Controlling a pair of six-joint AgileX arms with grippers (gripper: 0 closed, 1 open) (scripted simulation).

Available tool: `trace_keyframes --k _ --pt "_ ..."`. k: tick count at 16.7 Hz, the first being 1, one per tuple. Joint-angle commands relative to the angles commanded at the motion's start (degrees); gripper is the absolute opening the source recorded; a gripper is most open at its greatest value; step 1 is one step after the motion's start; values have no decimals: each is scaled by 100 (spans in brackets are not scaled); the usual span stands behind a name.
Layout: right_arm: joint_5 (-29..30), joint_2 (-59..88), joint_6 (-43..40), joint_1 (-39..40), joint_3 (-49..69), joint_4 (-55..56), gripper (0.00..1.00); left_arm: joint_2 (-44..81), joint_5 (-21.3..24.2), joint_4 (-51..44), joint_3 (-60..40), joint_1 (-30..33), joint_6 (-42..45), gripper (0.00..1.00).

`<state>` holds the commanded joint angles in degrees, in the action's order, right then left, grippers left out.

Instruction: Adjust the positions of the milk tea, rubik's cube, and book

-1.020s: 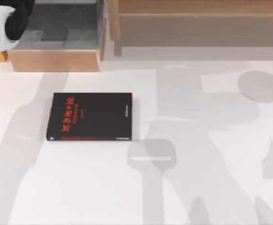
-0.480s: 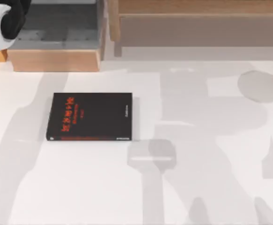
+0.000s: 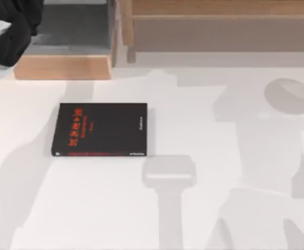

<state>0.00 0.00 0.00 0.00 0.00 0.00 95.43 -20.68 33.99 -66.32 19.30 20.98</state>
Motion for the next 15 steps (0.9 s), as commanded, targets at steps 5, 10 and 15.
trace_keyframes --k 5,10,15 --pt "0 0 0 0 0 0 100 -949 -864 51 1508 770 2534 0" --pt "0 0 0 0 0 0 100 -619 -1193 175 2814 1447 4468 0" --pt "0 0 0 0 0 0 100 503 -1018 285 3478 1847 5031 0"
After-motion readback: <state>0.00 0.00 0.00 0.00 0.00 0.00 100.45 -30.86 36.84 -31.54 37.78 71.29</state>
